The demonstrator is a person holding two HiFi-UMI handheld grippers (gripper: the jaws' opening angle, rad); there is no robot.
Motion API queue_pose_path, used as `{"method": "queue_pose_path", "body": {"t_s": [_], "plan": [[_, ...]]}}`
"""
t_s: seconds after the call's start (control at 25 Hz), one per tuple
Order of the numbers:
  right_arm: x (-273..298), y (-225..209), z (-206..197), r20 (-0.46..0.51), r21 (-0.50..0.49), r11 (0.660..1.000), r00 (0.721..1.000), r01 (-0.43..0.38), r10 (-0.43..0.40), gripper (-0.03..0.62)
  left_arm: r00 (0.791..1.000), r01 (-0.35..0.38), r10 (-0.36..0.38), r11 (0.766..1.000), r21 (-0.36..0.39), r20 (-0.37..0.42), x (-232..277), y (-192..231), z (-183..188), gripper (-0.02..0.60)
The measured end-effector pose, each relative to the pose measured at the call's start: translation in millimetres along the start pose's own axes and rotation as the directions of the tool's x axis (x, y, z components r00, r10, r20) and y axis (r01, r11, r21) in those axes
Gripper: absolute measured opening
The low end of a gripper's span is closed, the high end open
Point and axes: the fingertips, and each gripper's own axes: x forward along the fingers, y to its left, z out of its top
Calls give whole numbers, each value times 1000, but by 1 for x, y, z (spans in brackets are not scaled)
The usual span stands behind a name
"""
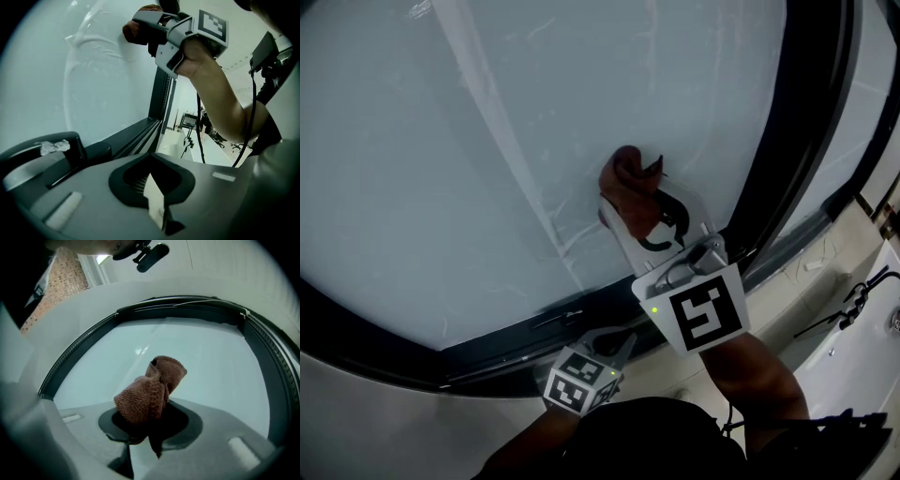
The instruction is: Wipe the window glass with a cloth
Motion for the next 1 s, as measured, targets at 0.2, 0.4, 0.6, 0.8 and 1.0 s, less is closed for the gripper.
{"method": "queue_pose_path", "body": {"t_s": [0.2, 0.4, 0.6, 0.8, 1.0], "plan": [[16, -10, 26, 60, -27, 999, 998, 25, -23, 109, 1000, -23, 23, 1000, -5, 13, -9, 6, 2, 17], [25, -9, 29, 88, -86, 995, 995, 56, -48, 109, 999, -30, 31, 999, -10, 20, -13, 10, 2, 17], [22, -4, 23, 108, -66, 994, 991, 82, -74, 109, 999, -32, 33, 999, -9, 17, -14, 10, 3, 17], [20, 2, 11, 80, -75, 995, 995, 69, -63, 109, 1000, -26, 26, 1000, -15, 14, -9, 9, 3, 17], [15, 6, -3, 51, -89, 994, 997, 68, -64, 109, 1000, -27, 27, 1000, 5, 10, -5, 9, 0, 17]]}}
